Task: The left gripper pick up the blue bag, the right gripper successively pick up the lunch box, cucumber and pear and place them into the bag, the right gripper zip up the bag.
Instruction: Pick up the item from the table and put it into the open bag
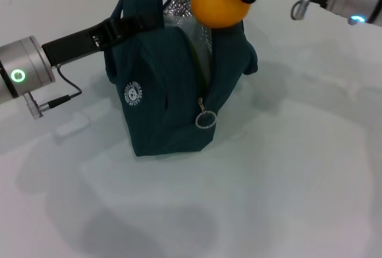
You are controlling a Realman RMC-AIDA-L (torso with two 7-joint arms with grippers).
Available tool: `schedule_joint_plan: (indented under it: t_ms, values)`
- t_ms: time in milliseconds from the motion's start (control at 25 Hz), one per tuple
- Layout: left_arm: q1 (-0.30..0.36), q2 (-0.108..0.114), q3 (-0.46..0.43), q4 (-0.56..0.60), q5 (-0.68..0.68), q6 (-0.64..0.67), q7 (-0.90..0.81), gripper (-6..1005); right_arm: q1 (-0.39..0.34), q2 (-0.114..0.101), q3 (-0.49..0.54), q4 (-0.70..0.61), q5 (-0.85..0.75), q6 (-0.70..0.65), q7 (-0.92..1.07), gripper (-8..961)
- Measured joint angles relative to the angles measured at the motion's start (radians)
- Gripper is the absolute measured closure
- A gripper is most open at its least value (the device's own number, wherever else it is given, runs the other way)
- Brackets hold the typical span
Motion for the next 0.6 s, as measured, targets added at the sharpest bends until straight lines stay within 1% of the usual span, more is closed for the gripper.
schedule_joint_plan:
  t_ms: [120,240,600]
  values:
    - [0.000,0.000,0.000,-0.001,0.000,-0.001,0.001,939,0.030,0.000,-0.009,0.021,0.007,0.017,-0.022,921]
    - [0.000,0.000,0.000,-0.001,0.000,-0.001,0.004,938,0.042,0.000,-0.043,0.026,0.040,0.052,-0.049,921]
    - [0.002,0.000,0.000,-0.003,0.000,-0.001,0.011,938,0.050,0.000,-0.161,0.029,0.115,0.130,-0.130,922]
